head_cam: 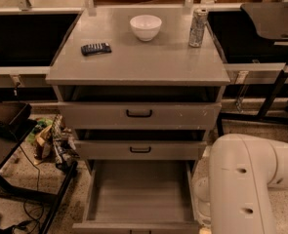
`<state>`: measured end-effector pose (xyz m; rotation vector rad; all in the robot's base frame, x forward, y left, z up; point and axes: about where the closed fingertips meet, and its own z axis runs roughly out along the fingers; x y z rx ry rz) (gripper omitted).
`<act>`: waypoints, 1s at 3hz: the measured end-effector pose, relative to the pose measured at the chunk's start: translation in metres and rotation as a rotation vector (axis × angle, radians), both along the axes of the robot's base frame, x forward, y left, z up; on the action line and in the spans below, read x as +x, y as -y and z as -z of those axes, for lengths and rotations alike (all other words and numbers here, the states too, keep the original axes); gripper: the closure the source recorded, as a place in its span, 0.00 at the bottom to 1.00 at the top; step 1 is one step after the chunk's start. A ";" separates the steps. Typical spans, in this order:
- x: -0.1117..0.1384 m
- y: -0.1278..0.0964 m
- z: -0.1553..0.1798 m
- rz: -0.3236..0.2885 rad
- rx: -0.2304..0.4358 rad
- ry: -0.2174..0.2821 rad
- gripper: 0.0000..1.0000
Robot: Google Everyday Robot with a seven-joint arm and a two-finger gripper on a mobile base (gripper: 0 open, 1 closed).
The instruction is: Open bottom drawer
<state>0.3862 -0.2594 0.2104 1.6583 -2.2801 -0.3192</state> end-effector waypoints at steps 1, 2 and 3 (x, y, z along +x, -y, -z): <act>-0.008 0.000 -0.053 -0.017 0.009 0.021 0.00; -0.007 0.006 -0.128 -0.049 0.027 0.070 0.00; -0.008 0.020 -0.208 -0.070 0.058 0.114 0.00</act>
Offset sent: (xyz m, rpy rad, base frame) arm 0.0228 -0.0159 0.2407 0.0403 -0.1889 0.0918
